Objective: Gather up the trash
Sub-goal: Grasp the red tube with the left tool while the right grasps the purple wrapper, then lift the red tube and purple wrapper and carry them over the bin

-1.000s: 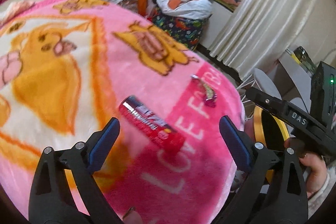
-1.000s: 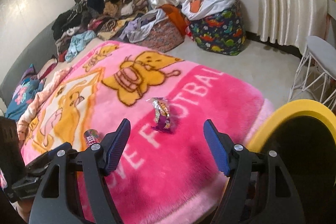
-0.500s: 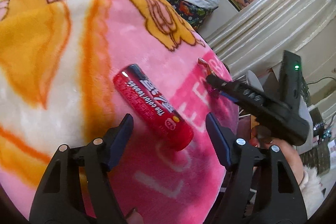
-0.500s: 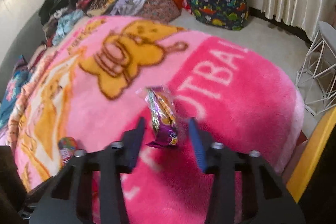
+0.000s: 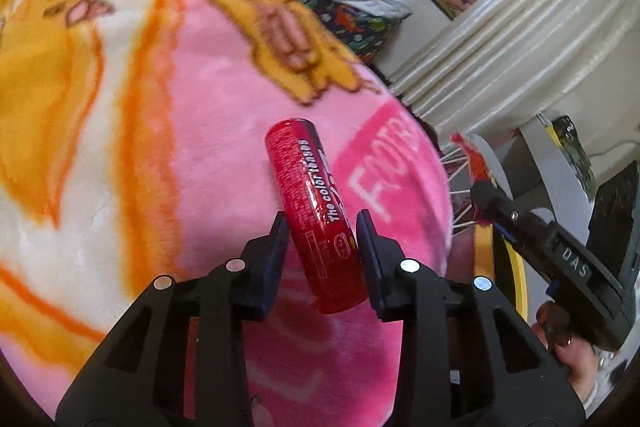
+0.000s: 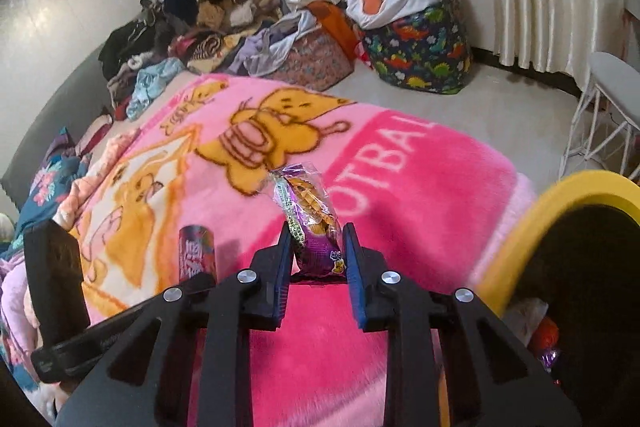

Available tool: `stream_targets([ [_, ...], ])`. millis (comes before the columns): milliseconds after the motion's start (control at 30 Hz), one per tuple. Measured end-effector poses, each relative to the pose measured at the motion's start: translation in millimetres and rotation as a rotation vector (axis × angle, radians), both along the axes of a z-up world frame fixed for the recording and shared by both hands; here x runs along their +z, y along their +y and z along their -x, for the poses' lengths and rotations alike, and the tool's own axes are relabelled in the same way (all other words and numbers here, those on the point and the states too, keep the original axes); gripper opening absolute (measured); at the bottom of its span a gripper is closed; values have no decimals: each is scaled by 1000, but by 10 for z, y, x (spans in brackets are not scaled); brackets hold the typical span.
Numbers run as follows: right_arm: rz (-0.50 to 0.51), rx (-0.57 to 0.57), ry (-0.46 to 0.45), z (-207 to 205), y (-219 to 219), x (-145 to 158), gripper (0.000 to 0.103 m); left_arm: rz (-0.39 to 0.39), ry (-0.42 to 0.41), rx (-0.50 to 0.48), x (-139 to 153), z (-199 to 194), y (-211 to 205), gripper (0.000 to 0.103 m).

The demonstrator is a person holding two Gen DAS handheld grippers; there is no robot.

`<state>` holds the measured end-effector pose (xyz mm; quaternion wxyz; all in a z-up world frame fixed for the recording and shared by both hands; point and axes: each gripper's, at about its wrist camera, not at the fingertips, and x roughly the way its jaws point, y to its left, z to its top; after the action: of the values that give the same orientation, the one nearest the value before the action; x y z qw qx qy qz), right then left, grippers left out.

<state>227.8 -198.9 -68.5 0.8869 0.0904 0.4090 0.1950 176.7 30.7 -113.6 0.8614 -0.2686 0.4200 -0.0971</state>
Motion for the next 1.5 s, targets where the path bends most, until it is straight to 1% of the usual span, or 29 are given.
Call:
stream_targets([
  [200, -26, -49, -31, 302, -232, 119, 24, -52, -81, -66, 275, 72, -252, 26],
  [400, -33, -82, -46, 514, -448, 192, 24, -80, -136, -117, 474, 141, -503, 25],
  [567, -51, -117, -58, 640, -606, 249, 24, -91, -163, -150, 578, 169, -676, 25],
  [1100, -91, -225, -84, 897, -1054, 318, 24, -113, -226, -226, 797, 319, -1011, 24],
  [1367, -100, -293, -90, 1033, -1312, 337, 24, -121, -241, -279, 836, 347, -1242, 24],
  [1500, -104, -329, -79, 1077, -1459, 315, 24, -125, -245, -316, 841, 353, -1387, 24],
])
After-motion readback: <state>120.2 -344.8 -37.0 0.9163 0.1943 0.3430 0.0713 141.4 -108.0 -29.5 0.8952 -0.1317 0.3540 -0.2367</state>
